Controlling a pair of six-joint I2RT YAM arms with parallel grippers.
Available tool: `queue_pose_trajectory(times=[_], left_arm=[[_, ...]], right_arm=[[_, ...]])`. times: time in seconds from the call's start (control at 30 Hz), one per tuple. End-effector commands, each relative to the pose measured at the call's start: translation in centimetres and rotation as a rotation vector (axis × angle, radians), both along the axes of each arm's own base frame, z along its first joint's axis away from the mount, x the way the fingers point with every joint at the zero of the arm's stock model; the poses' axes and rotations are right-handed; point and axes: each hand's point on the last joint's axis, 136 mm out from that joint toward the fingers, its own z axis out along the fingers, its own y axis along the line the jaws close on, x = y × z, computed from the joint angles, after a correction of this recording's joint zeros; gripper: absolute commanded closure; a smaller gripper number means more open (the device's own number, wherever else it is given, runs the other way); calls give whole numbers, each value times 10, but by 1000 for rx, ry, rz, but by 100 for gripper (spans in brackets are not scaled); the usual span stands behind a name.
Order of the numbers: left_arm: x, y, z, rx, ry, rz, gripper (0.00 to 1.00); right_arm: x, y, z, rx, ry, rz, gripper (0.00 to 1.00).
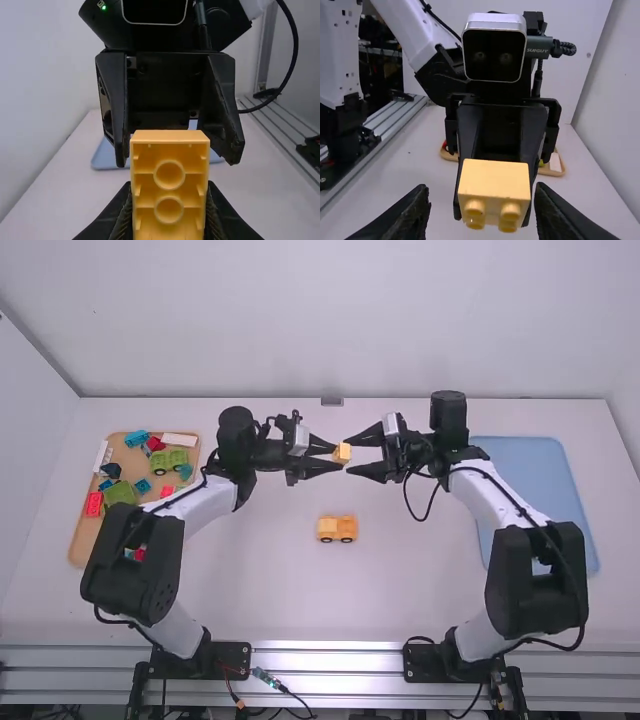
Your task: Assemble lego blocks to make yellow taxi
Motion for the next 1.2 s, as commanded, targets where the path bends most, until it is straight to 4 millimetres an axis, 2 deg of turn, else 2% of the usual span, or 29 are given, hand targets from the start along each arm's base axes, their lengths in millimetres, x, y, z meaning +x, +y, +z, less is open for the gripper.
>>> queue_pose_trajectory(times=[0.0,0.27,0.47,0.9,1.03,1.17], left_arm=[[0,-1,-5,1,36,3,98],[3,-2,-1,-17,31,3,98],[4,-2,0,-27,35,2,98],[4,-2,1,-28,34,2,98],[4,-2,1,-28,34,2,98],[6,-2,1,-28,34,15,97]], right_arm=[[-6,1,5,9,17,24,47],[-4,1,8,8,20,24,53],[-8,7,8,9,13,41,53],[-8,7,9,11,3,43,77],[-8,8,9,11,4,43,88],[-11,11,9,11,0,55,92]])
